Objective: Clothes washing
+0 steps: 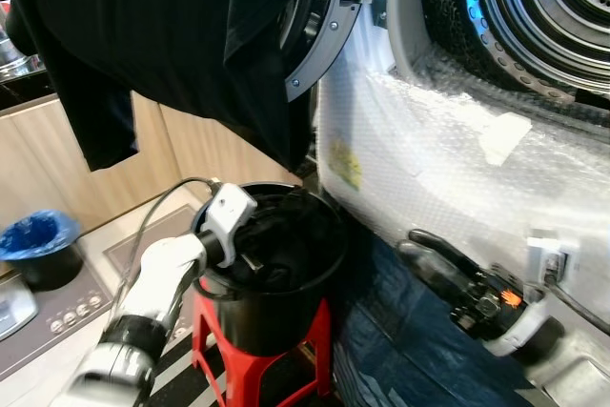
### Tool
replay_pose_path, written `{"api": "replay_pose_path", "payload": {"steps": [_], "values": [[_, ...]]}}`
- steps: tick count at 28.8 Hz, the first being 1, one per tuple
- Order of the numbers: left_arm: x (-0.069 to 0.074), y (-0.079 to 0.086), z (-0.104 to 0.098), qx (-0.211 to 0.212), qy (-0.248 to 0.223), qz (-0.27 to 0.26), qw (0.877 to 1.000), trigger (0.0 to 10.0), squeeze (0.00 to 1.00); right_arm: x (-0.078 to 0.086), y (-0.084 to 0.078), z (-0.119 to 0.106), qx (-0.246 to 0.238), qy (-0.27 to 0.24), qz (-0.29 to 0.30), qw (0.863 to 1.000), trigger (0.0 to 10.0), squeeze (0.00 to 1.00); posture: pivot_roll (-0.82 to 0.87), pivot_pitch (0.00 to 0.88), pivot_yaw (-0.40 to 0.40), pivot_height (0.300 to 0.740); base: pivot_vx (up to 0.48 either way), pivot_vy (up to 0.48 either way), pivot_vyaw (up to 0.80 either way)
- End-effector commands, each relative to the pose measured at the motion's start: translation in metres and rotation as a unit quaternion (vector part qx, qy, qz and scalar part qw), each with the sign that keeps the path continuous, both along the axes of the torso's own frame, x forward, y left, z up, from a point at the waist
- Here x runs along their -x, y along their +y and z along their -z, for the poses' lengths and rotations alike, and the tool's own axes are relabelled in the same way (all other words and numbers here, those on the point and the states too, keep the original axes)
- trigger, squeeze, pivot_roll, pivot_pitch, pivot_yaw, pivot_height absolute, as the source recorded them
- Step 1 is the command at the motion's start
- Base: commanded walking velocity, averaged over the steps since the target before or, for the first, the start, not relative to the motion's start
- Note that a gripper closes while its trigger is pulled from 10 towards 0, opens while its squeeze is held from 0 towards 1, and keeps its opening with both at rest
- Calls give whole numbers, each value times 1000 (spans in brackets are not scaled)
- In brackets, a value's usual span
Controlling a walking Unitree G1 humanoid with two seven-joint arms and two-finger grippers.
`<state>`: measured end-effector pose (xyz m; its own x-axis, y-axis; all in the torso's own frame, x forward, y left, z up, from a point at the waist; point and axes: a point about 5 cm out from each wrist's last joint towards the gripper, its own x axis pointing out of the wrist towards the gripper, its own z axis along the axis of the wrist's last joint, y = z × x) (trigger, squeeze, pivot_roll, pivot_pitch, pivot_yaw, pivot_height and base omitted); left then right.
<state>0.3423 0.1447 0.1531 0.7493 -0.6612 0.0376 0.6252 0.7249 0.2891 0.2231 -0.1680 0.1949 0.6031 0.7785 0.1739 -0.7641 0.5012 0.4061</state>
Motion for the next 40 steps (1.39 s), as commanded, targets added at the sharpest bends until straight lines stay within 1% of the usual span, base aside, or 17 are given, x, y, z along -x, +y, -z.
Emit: {"api": "replay_pose_path", "payload": {"steps": [1,3,4,6,7,8,9,13,16,21,24,28,30,32,34,38,40], "values": [[9,-11,-18,0,-40,4,999,10000,0,-5,0,2,10,-4,-7,1000,10000,0,-87,54,-44,740,0,0,0],[12,-13,-23,3,-49,5,999,10000,0,-6,0,2,11,-5,-9,1000,10000,0,-87,54,-44,740,0,0,0],[18,-19,-34,8,-70,5,998,10000,0,-9,2,3,13,-6,-15,1000,10000,0,-78,39,-51,740,0,0,0],[24,-24,-43,12,-86,5,996,10000,0,-11,3,4,13,-8,-21,1000,10000,0,-72,22,-54,740,0,0,0],[31,-31,-53,21,-99,6,995,10000,0,-15,3,4,15,-13,-25,999,10000,0,-69,10,-58,740,0,0,0],[34,-34,-57,25,-104,8,994,10000,0,-17,3,4,15,-15,-26,999,10000,0,-63,0,-63,740,0,0,0],[40,-40,-67,29,-117,11,993,10000,0,-21,3,3,15,-19,-28,999,10000,0,-60,0,-66,740,0,0,0],[46,-51,-84,51,-132,17,990,10000,0,-27,3,3,19,-25,-33,999,10000,0,-47,0,-79,740,0,0,0],[49,-54,-89,51,-139,19,989,10000,0,-30,3,4,20,-28,-36,999,10000,0,-44,0,-84,740,0,0,0],[51,-57,-98,64,-145,12,987,10000,0,-35,4,5,33,-35,-36,998,10000,0,-38,0,-89,740,0,0,0],[51,-65,-106,85,-149,28,985,10000,0,-42,5,5,41,-41,-21,998,10000,0,-37,0,-89,740,0,0,0],[48,-76,-113,98,-156,40,982,10000,0,-50,8,9,56,-31,2,998,10000,0,-38,0,-87,740,0,0,0],[46,-89,-122,120,-157,53,979,10000,0,-59,11,11,52,-21,39,998,10000,0,-46,0,-82,740,0,0,0],[45,-95,-124,133,-150,62,978,10000,0,-63,13,10,48,-24,56,997,10000,0,-48,0,-80,740,0,0,0],[44,-104,-123,135,-145,71,978,10000,0,-67,14,10,37,-19,77,996,10000,0,-55,0,-69,740,0,0,0],[43,-115,-119,142,-131,80,978,10000,0,-72,17,11,28,-13,111,993,10000,0,-61,0,-56,740,0,0,0],[43,-120,-118,148,-125,87,977,10000,0,-75,19,10,12,-11,128,992,10000,0,-67,0,-50,740,0,0,0]]}}
